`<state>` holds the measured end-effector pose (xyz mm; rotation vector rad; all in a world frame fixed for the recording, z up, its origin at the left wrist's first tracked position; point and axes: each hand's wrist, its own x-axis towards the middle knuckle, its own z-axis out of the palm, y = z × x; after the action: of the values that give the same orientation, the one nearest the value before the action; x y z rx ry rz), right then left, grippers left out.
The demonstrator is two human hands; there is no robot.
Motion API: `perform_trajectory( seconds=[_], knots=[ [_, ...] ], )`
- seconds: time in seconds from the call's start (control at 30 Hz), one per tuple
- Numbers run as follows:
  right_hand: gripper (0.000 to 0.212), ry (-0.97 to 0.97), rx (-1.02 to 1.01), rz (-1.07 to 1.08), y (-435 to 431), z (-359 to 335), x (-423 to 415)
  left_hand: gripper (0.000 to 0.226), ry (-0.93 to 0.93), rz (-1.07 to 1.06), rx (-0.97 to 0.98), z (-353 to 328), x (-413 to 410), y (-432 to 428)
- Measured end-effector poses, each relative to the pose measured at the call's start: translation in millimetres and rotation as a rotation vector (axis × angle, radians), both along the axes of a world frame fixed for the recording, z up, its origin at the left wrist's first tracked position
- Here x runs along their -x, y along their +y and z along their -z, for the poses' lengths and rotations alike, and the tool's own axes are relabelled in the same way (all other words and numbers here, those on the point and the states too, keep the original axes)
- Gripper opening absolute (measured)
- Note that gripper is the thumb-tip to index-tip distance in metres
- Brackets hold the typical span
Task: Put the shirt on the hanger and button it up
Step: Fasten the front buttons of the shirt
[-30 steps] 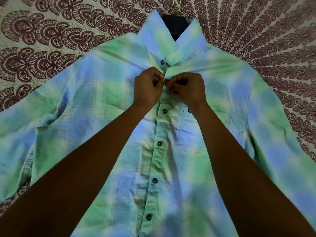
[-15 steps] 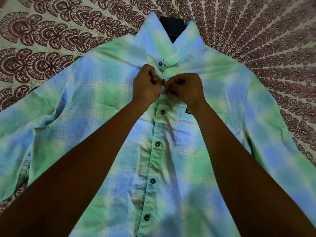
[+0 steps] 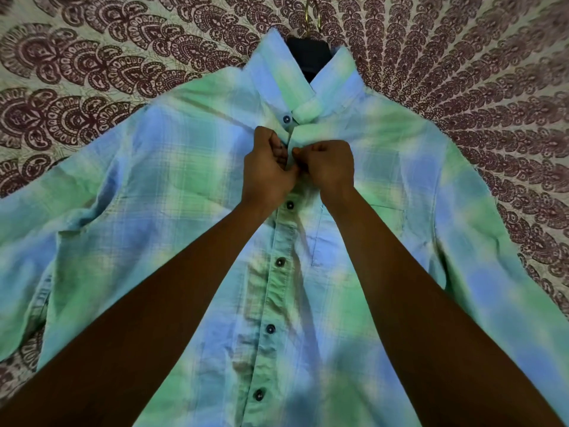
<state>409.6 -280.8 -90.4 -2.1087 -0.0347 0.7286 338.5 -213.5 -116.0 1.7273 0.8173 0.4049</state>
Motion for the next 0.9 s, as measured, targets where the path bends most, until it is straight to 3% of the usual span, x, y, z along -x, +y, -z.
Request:
perform_trajectory(
  seconds=[0.07,0.13,0.27,0.4,0.47,0.53,0.6,0.63,0.7,0.73,0.8,0.9],
  knots=[
    [0.034,-0.038,0.023,-0.043,-1.0,-0.4,2.2,0.047,-0.008,-0.026,0.052,-0.7,1.0,2.9],
    [0.017,-0.052,0.022,-0.050,-1.6,-1.5,0.6,0.050,-0.008,-0.033,0.045,-1.4,-0.1,6.1],
    [0.007,-0.080,0.036,-0.049,-3.0,-4.6,-5.1,0.033,0.127,0.094,-0.197,-7.5,-2.2,10.5],
    [0.024,0.041,-0.009,-0.001,-3.2,-5.2,-13.3,0.031,0.152,0.173,-0.254,-12.0,-2.5,15.7],
    [0.023,0.292,-0.134,0.132,-2.3,-7.3,-19.2,0.042,0.168,0.137,-0.123,-11.6,-3.7,20.5],
    [0.020,0.553,-0.195,0.231,-1.7,-11.6,-20.6,0.044,0.108,0.081,0.188,-12.4,-3.5,23.8],
    [0.021,0.636,-0.227,0.266,-3.3,-9.6,-19.1,0.038,0.050,0.063,0.389,-9.9,-1.7,25.3],
    [0.019,0.631,-0.233,0.271,-4.4,-7.5,-17.6,0.033,0.063,0.078,0.389,-9.6,-1.2,25.7],
    [0.012,0.447,-0.091,0.157,-5.7,-0.5,-14.1,0.019,0.162,0.129,0.264,-10.9,-2.0,24.1],
    [0.006,0.271,0.063,0.007,-5.8,1.4,-12.5,0.012,0.222,0.156,0.170,-12.9,-3.4,23.8],
    [0.015,-0.135,0.348,-0.186,-5.1,2.2,-13.7,0.009,0.315,0.192,-0.055,-18.6,-8.2,24.8],
    [0.008,-0.398,0.238,-0.157,6.6,-19.6,-25.5,0.012,0.269,0.123,-0.358,-32.2,-16.4,37.8]
  ],
)
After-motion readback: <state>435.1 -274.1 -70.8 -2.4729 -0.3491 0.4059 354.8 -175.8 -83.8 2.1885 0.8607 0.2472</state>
